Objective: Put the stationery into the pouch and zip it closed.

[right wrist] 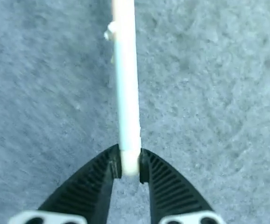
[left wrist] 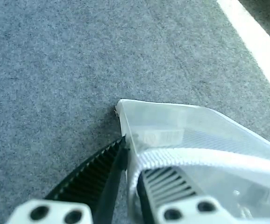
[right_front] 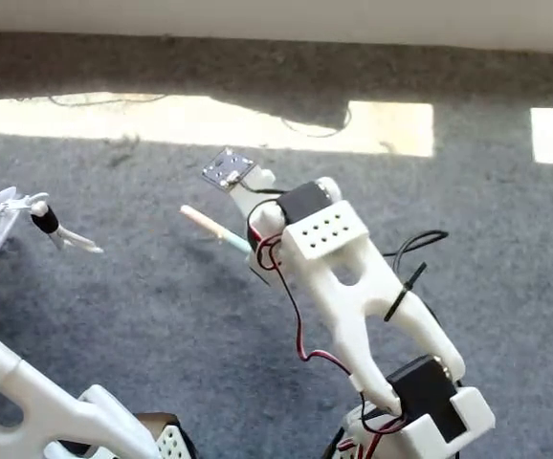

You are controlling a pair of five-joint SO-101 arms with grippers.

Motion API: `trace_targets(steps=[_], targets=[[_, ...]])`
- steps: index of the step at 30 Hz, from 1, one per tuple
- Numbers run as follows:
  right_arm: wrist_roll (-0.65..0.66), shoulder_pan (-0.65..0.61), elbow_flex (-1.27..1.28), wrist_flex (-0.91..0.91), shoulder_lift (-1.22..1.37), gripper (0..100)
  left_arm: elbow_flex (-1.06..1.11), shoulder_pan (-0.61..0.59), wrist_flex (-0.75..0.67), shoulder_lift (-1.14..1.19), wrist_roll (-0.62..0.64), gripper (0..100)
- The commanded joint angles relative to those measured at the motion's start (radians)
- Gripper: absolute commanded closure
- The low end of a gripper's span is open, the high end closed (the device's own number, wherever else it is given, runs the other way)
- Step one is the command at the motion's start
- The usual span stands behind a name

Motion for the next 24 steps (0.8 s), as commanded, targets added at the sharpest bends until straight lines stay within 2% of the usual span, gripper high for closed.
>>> trace_targets(steps=[1, 4, 11, 16, 18, 24], targets=[[0.009, 0.013, -0.027, 0.041, -0.027, 84.5, -0.018, -0.002, -0.025, 0.001, 0.026, 99], [0.009, 0.013, -0.030, 0.047, -0.030, 76.8, -0.018, -0.002, -0.025, 0.001, 0.026, 99], [0.003, -0.084, -0.030, 0.021, -0.021, 76.8, -0.018, -0.002, -0.023, 0.001, 0.026, 99], [-0.002, -0.154, -0.001, -0.234, -0.008, 78.5, -0.016, -0.002, -0.023, 0.001, 0.008, 99], [-0.051, -0.170, 0.022, -0.315, 0.031, 80.6, -0.016, -0.002, -0.021, 0.001, 0.006, 99], [-0.135, -0.209, -0.071, -0.398, 0.245, 81.2, -0.016, -0.002, -0.021, 0.001, 0.006, 99]])
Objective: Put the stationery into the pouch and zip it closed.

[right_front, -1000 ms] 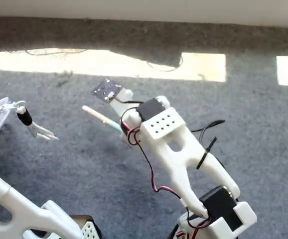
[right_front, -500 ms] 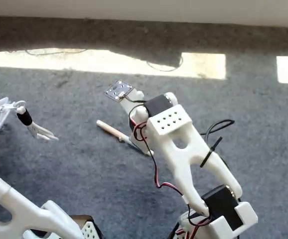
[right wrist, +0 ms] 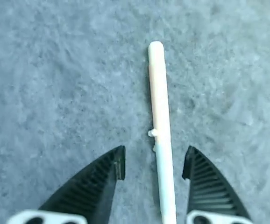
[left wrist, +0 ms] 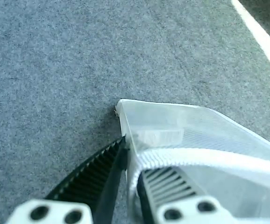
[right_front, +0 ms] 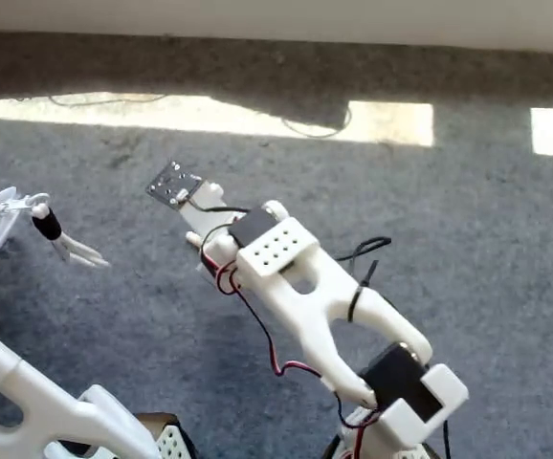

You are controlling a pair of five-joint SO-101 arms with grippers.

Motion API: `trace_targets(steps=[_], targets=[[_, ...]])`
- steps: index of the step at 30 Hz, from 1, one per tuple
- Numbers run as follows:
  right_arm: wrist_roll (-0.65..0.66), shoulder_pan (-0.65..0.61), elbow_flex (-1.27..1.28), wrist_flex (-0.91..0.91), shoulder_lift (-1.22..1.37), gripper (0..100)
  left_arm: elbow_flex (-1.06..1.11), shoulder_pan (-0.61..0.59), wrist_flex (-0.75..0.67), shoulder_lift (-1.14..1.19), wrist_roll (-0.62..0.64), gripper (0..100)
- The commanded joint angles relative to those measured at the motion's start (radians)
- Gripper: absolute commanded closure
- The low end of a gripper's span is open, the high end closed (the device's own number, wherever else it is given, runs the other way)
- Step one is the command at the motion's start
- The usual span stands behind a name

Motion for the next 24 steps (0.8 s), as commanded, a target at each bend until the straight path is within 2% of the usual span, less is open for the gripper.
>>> trace_targets(steps=[1, 10, 21, 24], targets=[[-0.040, -0.018, -0.127, -0.036, 0.099, 81.2, -0.016, -0.002, -0.021, 0.001, 0.006, 99], [-0.052, -0.019, -0.369, -0.033, 0.309, 81.2, -0.016, -0.002, -0.021, 0.001, 0.006, 99], [-0.048, -0.028, -0.481, -0.031, 0.490, 81.9, -0.016, -0.002, -0.021, 0.001, 0.006, 99], [-0.048, -0.027, -0.484, -0.031, 0.504, 89.2, -0.016, -0.002, -0.021, 0.001, 0.006, 99]])
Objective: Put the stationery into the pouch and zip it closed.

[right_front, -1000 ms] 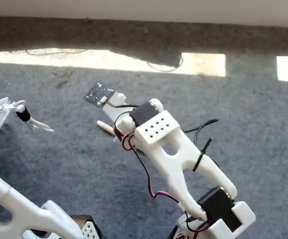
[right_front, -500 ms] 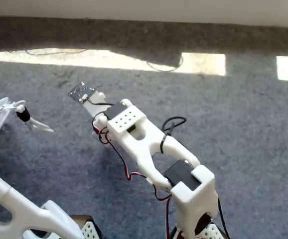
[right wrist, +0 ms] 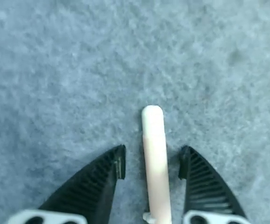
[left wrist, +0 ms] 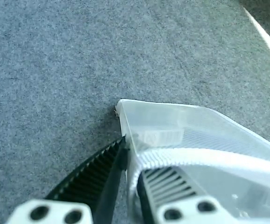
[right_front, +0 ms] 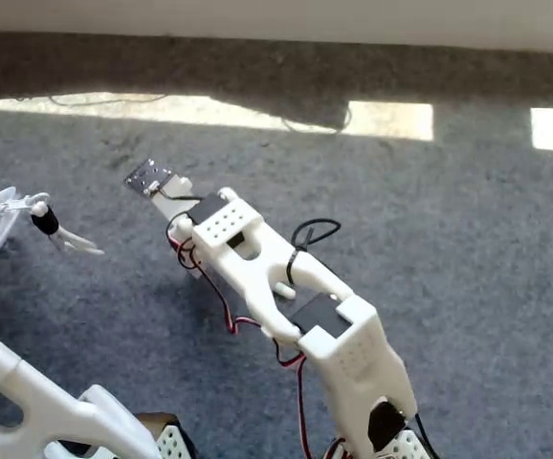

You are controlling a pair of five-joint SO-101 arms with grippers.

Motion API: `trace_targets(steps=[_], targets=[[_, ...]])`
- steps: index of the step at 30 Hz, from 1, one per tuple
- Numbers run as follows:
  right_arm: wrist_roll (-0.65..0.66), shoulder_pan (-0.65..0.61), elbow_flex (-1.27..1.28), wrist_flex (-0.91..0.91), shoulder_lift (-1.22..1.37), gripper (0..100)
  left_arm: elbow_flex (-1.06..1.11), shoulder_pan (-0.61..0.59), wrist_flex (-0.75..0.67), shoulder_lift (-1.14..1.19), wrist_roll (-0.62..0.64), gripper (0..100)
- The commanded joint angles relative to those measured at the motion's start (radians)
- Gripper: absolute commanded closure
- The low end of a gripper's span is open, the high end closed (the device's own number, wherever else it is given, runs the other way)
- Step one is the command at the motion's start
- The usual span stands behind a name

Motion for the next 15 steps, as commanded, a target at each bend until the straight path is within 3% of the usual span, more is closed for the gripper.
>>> trace_targets(steps=[1, 3, 15], targets=[[-0.005, -0.010, -0.042, -0.010, -0.002, 92.6, -0.016, -0.002, -0.021, 0.001, 0.006, 99], [-0.005, -0.010, -0.042, -0.008, -0.002, 99.4, -0.016, -0.001, -0.021, 0.001, 0.006, 99], [-0.009, 0.059, -0.073, 0.147, -0.131, 99.5, -0.019, 0.090, -0.021, -0.001, -0.023, 99]])
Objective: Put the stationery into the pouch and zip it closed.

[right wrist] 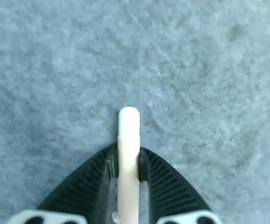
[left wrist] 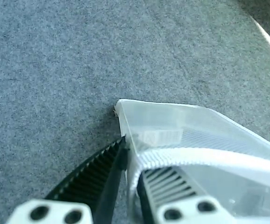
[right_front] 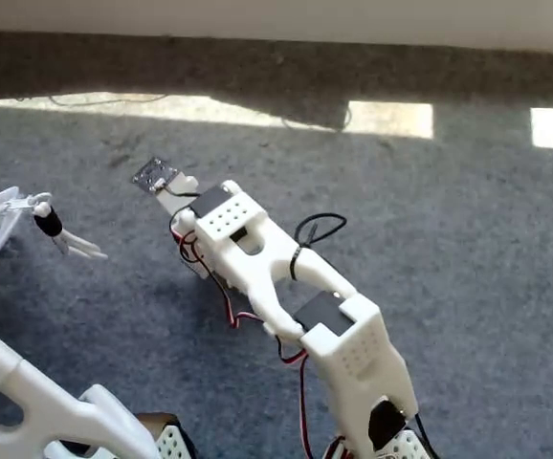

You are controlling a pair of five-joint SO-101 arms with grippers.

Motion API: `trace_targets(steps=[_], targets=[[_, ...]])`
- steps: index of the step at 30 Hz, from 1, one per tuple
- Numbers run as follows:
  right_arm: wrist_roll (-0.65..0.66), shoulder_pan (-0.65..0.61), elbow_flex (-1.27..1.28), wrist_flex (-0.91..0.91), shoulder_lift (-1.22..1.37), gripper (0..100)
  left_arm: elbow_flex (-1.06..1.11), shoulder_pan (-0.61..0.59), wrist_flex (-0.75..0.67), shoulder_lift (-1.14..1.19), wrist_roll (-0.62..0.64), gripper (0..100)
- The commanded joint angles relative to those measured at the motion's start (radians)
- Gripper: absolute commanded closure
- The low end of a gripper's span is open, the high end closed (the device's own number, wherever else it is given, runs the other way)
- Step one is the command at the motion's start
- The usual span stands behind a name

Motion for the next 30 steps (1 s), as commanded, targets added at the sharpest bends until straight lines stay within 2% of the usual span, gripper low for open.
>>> trace_targets(steps=[1, 8, 15, 24, 30], targets=[[-0.011, 0.042, -0.021, 0.018, -0.125, 99.5, -0.021, 0.074, -0.020, -0.001, -0.021, 99], [-0.011, 0.067, 0.143, -0.042, -0.295, 99.5, -0.036, 0.209, -0.003, -0.001, -0.023, 99], [-0.012, 0.065, 0.397, -0.232, -0.532, 99.5, -0.130, 0.423, 0.110, -0.001, -0.094, 99], [-0.017, 0.087, 0.719, -0.447, -0.929, 99.5, -0.133, 0.630, 0.121, -0.001, -0.114, 99], [-0.193, 0.160, 0.835, -0.530, -1.175, 99.5, -0.133, 0.768, 0.115, 0.007, -0.118, 99]])
